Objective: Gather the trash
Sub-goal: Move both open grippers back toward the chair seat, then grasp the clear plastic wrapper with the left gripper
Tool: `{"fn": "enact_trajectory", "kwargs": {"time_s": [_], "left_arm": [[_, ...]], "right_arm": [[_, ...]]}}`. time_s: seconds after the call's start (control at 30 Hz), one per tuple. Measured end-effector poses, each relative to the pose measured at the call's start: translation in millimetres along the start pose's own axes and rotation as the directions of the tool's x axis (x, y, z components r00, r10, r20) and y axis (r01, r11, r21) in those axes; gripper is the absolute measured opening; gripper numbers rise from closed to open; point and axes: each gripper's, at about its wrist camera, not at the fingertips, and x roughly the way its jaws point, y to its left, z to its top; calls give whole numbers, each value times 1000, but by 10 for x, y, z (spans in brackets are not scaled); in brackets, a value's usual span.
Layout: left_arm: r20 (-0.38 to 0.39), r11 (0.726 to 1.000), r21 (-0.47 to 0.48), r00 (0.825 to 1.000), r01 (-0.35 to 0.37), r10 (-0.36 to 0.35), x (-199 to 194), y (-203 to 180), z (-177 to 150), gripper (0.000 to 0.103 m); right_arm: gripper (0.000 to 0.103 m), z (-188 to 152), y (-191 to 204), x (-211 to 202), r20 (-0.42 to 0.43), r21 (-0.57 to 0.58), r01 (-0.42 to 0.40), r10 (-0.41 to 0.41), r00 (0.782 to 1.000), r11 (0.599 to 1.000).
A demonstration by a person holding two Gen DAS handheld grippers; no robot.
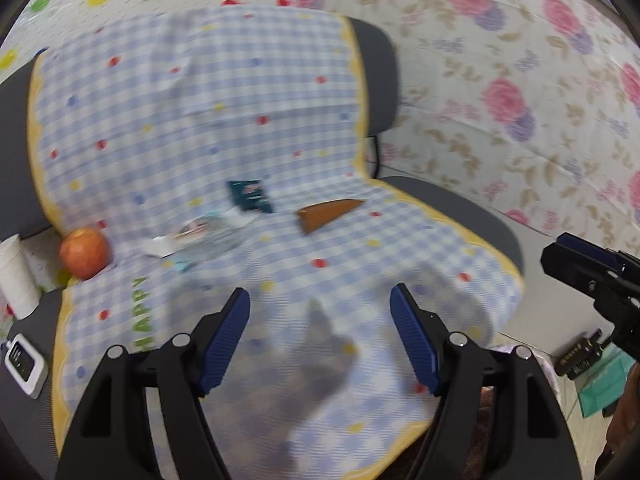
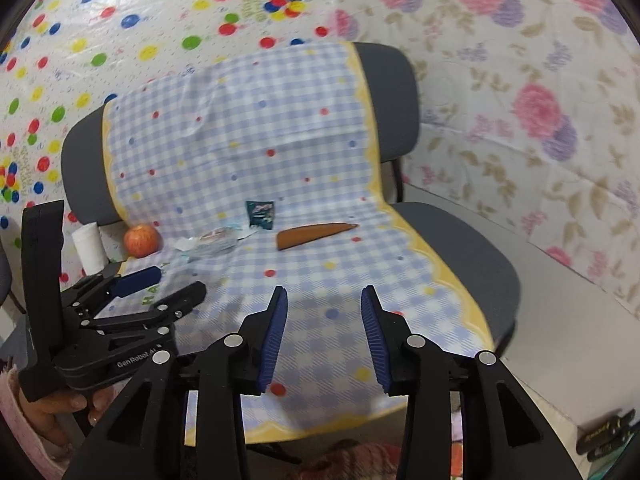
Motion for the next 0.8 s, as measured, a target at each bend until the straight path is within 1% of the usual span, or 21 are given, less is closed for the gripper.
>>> {"fn": "enact_trajectory", "kwargs": {"time_s": [0.07,0.13,0.23,0.3,0.37,0.5,0.53,0.57,0.63,0.73,0.8], "left_arm": [[-3,999,-32,999,-36,36,24,212,9,71],[-7,996,-64,998,-69,69,53,412,35,71],[-12,988,-111,994,-106,105,93,676,87,72],[-16,983,-130,991,-133,132,140,827,121,72],[-28,978,-148,989,-146,143,206,918,134,72],[-67,968,-209,989,-141,130,410,1117,141,72],[-77,965,-224,990,-135,121,473,1154,144,71],[-89,964,-236,990,-125,107,541,1183,144,67],[-112,963,-244,990,-114,89,659,1207,150,64],[-151,964,-239,985,-119,84,855,1210,187,63],[-165,961,-252,984,-111,71,957,1224,236,63]], "right_arm": [[45,66,73,132,-7,-20,-13,13,1000,1000],[52,156,138,289,-15,-40,-29,29,999,999],[58,261,206,509,-19,-59,-45,44,999,997],[59,309,233,652,-24,-66,-44,42,999,997],[60,347,255,805,-34,-65,-42,39,999,997],[60,398,274,1111,-53,-58,-40,37,998,998],[60,405,273,1174,-56,-55,-40,37,998,998],[60,412,274,1254,-61,-52,-38,35,998,998],[60,425,268,1381,-70,-49,-40,36,997,998],[60,453,249,1535,-84,-40,-42,38,996,998],[60,475,243,1592,-84,-33,-44,41,996,998]]}}
